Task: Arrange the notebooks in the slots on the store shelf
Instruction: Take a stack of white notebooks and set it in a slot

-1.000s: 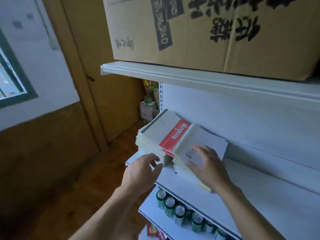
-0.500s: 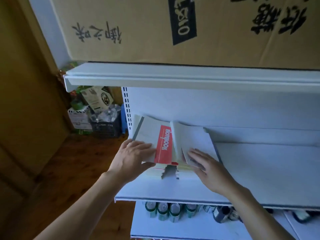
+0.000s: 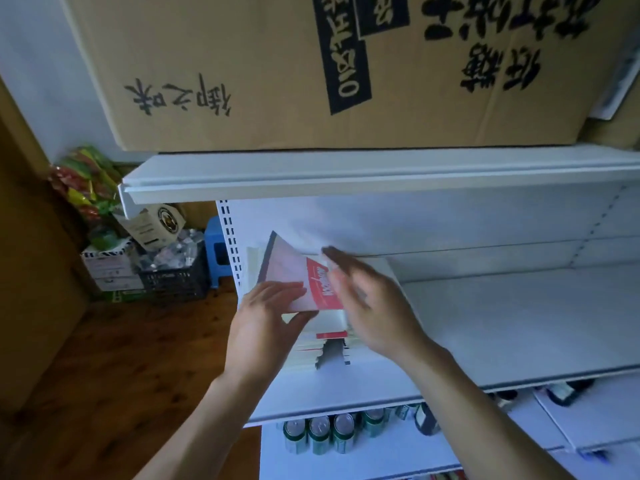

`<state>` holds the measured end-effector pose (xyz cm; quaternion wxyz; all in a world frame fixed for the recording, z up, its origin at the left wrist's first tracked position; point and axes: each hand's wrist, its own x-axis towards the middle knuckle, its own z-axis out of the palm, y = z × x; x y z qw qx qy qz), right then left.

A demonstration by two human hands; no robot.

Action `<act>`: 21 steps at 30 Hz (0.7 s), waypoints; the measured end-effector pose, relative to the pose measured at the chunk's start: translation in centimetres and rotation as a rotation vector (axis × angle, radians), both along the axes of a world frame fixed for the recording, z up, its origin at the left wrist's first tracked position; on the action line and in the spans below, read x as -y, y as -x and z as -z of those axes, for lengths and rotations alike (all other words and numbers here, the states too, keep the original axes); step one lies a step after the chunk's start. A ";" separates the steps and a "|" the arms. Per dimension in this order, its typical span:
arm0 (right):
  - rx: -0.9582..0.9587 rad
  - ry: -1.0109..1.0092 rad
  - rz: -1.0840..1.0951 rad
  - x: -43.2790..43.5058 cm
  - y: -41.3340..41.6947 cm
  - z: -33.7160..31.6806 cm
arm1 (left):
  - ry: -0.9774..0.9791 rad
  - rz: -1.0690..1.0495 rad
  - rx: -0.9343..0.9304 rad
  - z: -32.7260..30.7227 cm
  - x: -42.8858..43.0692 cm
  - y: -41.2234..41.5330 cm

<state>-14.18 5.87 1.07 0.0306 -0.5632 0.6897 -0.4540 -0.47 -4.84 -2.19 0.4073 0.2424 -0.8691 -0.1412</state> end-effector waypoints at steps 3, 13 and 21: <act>-0.077 -0.208 -0.203 -1.1 -1.2 0.6 | 0.001 0.042 -0.066 0.1 -1.1 0.8; -0.328 0.132 0.222 -7.8 5.9 1.4 | 0.068 0.386 -0.213 -3.1 -8.7 5.9; -0.477 0.065 0.340 -21.8 15.9 0.9 | -1.627 0.677 -0.267 -5.0 -17.7 18.7</act>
